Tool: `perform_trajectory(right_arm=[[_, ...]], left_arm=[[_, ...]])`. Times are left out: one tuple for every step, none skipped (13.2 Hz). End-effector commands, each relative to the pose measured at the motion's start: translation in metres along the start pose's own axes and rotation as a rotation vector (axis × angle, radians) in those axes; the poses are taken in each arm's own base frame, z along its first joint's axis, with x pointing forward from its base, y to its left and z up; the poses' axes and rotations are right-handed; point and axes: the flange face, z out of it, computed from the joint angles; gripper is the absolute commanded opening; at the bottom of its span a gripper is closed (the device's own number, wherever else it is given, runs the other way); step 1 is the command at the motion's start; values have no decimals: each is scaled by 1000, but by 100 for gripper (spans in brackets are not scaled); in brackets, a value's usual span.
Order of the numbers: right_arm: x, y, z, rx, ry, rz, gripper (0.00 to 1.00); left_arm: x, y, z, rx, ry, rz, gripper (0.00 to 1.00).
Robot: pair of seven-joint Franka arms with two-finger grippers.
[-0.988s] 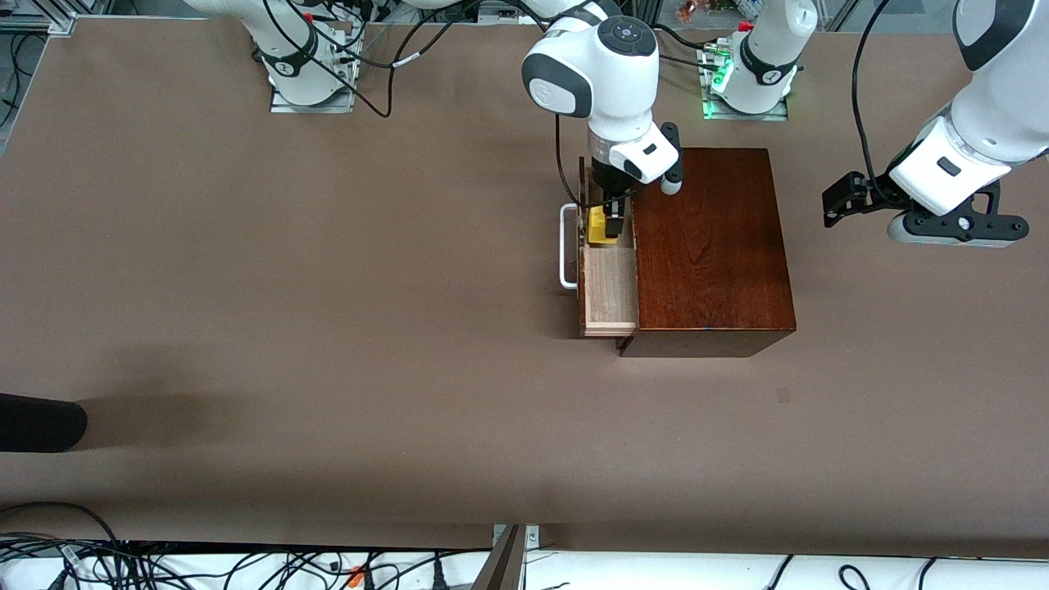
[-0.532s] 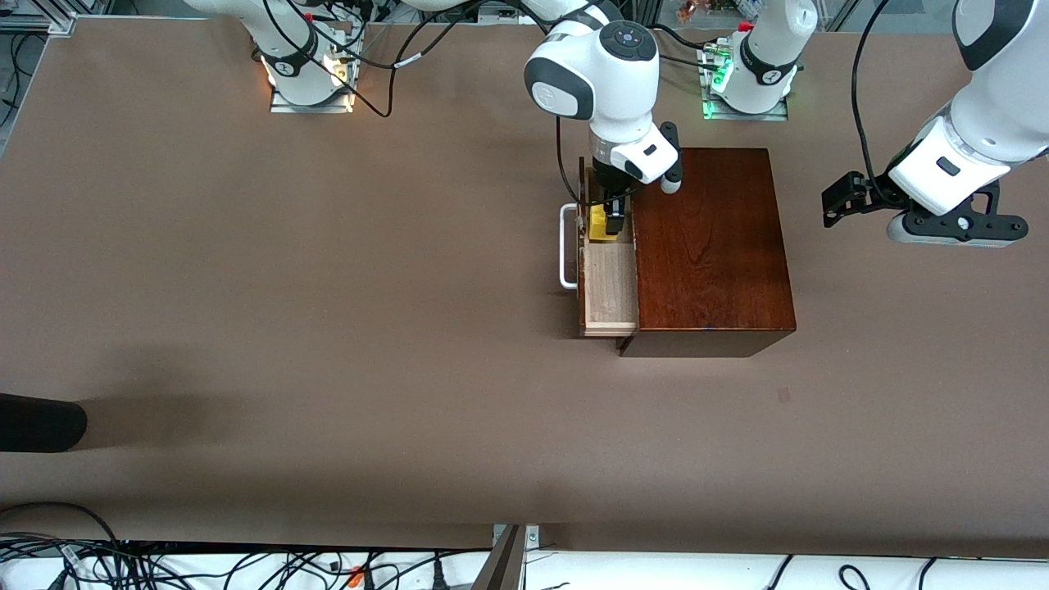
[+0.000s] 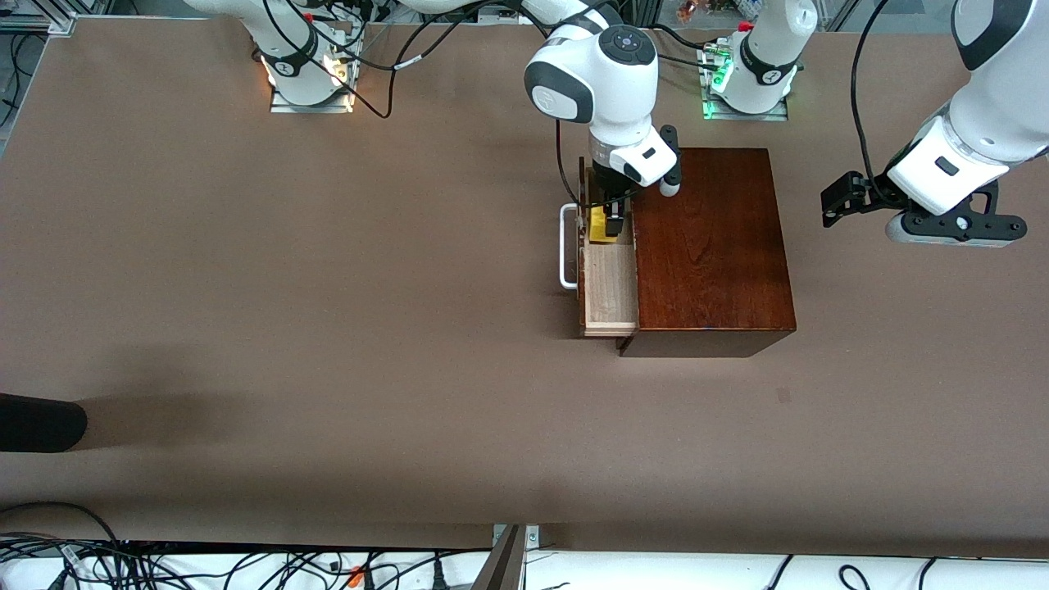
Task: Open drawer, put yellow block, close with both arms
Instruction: 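Lower the cube into the drawer and open the right gripper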
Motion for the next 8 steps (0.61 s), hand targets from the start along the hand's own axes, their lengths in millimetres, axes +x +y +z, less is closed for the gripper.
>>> perform_trajectory(right_arm=[[-3,-3,8,7,8,12,17],[-4,-4,10,8,6,11,46],[-4,-3,9,7,8,14,99],[-5,0,5,5,12,14,100],[-6,2,2,14,12,23,100],[-7,7,-7,22,27,36,100],[-8,10,-15,25,38,44,100],[-11,17,-24,35,50,63,100]], left_arm=[[-6,1,-8,25,7,-2,100],[-6,1,-8,25,7,-2,100],[-6,1,-8,25,7,-2,100],[-6,1,-8,25,7,-2,100],[-6,1,-8,25,7,-2,100],[-6,1,-8,27,7,-2,100],[-6,1,-8,31,7,-2,100],[-6,1,-8,31,7,0,100]])
